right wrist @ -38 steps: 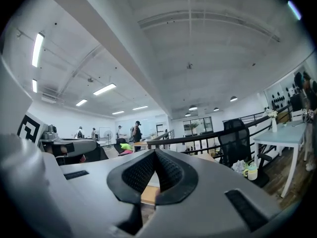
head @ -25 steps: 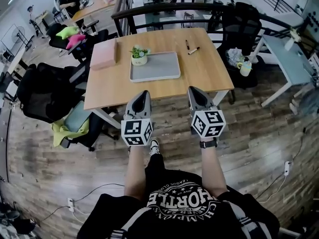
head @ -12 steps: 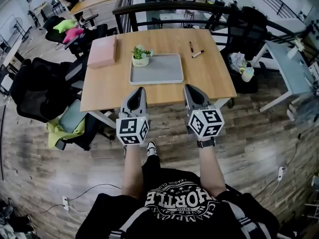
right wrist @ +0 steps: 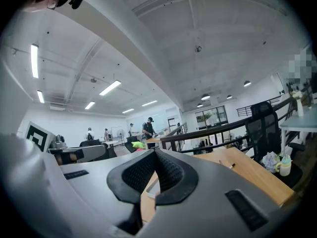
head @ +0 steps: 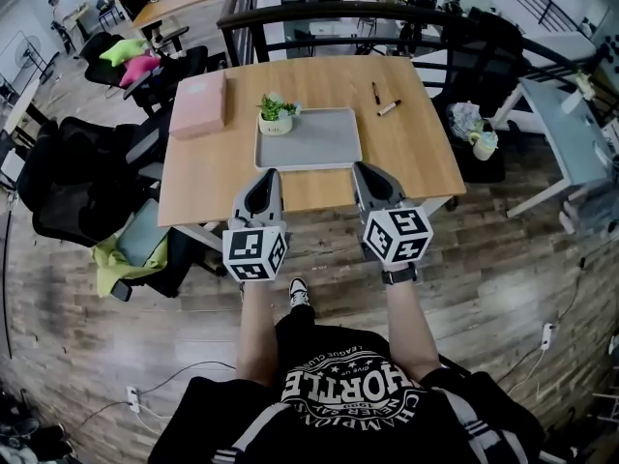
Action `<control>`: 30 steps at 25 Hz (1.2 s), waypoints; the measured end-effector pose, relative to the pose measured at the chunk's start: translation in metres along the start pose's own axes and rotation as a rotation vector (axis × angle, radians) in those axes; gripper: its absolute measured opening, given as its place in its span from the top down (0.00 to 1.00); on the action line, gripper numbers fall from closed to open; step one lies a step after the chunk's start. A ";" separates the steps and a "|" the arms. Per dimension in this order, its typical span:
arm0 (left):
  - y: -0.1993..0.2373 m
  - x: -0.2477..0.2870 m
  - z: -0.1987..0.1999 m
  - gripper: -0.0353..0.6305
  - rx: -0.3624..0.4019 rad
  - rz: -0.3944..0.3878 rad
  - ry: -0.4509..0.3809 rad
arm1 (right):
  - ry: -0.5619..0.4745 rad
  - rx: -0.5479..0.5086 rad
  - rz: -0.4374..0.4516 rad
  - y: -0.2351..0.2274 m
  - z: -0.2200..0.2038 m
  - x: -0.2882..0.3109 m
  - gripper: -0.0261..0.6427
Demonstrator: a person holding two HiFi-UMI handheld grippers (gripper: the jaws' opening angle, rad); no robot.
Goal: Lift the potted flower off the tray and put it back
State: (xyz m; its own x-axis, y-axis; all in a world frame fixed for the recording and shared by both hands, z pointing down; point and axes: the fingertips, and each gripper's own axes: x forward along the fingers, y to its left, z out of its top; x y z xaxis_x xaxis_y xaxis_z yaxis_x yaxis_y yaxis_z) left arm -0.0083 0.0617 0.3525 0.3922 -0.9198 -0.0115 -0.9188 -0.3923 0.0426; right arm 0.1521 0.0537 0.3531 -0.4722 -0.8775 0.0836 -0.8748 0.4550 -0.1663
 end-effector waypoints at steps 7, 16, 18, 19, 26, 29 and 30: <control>0.012 0.018 0.002 0.92 0.001 -0.028 0.009 | 0.005 -0.014 -0.016 -0.001 0.007 0.023 0.93; 0.039 0.037 -0.003 0.92 -0.013 -0.050 0.023 | 0.017 -0.033 -0.008 0.011 0.005 0.060 0.93; 0.046 0.040 -0.003 0.92 -0.014 -0.054 0.021 | 0.018 -0.033 -0.009 0.014 0.004 0.068 0.93; 0.051 0.042 -0.004 0.92 -0.015 -0.055 0.021 | 0.019 -0.034 -0.008 0.016 0.003 0.072 0.93; 0.083 0.054 -0.006 0.92 -0.031 -0.053 0.019 | 0.035 -0.048 0.003 0.030 -0.001 0.105 0.93; 0.094 0.061 -0.007 0.92 -0.037 -0.057 0.017 | 0.039 -0.051 -0.001 0.031 -0.001 0.117 0.93; 0.097 0.063 -0.007 0.92 -0.036 -0.061 0.018 | 0.039 -0.051 -0.003 0.032 -0.001 0.122 0.93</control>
State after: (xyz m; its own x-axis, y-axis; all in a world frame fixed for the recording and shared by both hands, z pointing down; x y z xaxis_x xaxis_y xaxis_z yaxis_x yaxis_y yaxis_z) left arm -0.0719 -0.0342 0.3630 0.4482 -0.8939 0.0030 -0.8913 -0.4466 0.0778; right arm 0.0670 -0.0386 0.3587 -0.4725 -0.8728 0.1225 -0.8802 0.4603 -0.1159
